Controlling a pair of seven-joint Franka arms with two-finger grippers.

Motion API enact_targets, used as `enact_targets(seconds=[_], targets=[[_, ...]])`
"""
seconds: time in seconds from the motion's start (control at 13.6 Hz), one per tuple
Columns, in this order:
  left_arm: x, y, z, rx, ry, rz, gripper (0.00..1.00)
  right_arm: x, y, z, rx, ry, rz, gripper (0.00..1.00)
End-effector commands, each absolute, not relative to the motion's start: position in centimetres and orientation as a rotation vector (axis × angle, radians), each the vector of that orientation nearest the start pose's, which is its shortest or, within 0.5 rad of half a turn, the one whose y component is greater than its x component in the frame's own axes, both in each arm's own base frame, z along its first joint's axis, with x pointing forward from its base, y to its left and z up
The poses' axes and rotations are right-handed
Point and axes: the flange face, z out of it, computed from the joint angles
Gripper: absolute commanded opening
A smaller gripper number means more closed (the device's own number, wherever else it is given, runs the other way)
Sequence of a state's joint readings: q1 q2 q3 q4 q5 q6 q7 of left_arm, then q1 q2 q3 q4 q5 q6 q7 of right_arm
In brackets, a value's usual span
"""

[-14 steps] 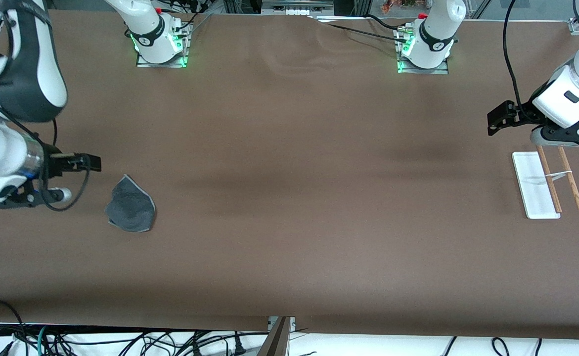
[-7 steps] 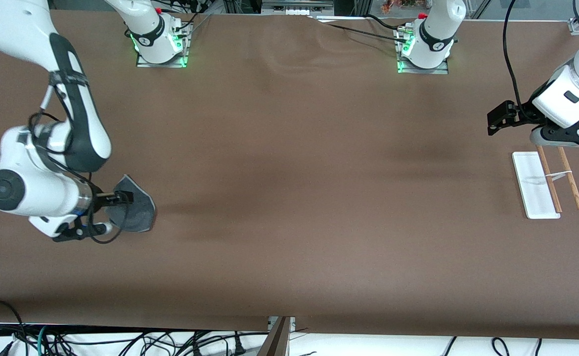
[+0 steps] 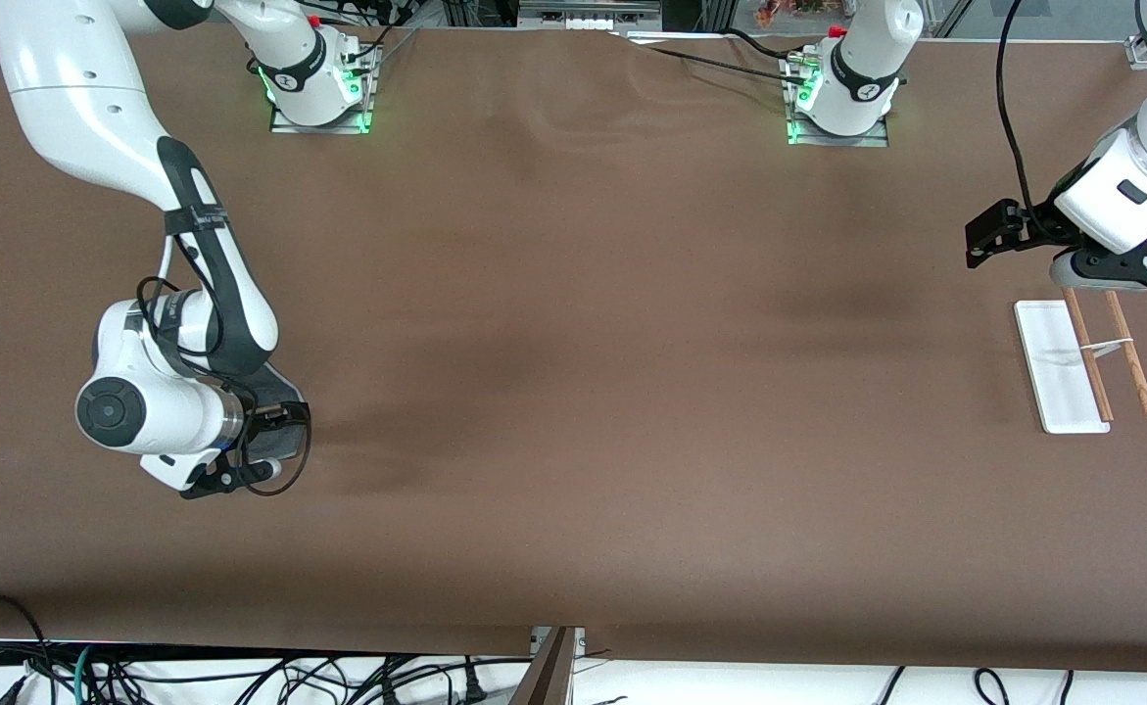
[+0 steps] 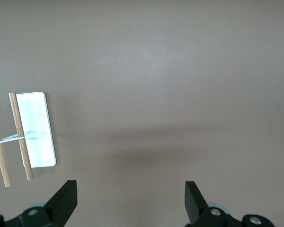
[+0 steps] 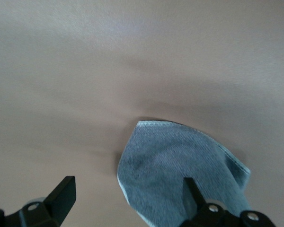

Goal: Pass towel and hang on rack
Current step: 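Lower the right gripper onto the towel edge and close it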

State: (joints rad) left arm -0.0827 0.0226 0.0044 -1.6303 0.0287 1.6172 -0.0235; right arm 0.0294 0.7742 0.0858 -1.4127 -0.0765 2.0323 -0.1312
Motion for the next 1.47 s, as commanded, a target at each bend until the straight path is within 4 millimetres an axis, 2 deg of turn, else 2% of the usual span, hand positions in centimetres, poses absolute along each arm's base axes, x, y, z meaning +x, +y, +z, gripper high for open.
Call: enact_targets(seconds=[0.0, 0.59, 0.73, 0.81, 0.96, 1.1, 1.25, 1.4], targets=[[56.5, -4.1, 59.3, -3.108, 0.116, 0.06, 1.0, 71.1, 6.6, 21.6, -3.096, -0.442, 0.208, 1.0], [56.5, -4.1, 59.3, -3.108, 0.116, 0.062, 1.0, 71.7, 6.6, 18.9, -3.1, -0.443, 0.122, 0.99], [56.5, -4.1, 59.3, -3.108, 0.116, 0.065, 1.0, 71.7, 6.6, 18.6, -3.098, -0.441, 0.126, 0.96], [56.5, -4.1, 59.3, -3.108, 0.116, 0.065, 1.0, 71.7, 6.6, 18.6, -3.099, -0.443, 0.126, 0.88], [56.5, -4.1, 59.3, -3.108, 0.116, 0.065, 1.0, 71.7, 6.6, 18.6, -3.1, -0.444, 0.129, 0.54], [56.5, -4.1, 59.3, -3.108, 0.116, 0.065, 1.0, 71.7, 6.5, 18.7, -3.1, -0.446, 0.126, 0.31], [56.5, -4.1, 59.3, -3.108, 0.116, 0.063, 1.0, 71.7, 6.4, 18.7, -3.1, -0.441, 0.127, 0.11], [56.5, -4.1, 59.3, -3.108, 0.116, 0.065, 1.0, 71.7, 6.3, 18.7, -3.1, -0.441, 0.129, 0.0]])
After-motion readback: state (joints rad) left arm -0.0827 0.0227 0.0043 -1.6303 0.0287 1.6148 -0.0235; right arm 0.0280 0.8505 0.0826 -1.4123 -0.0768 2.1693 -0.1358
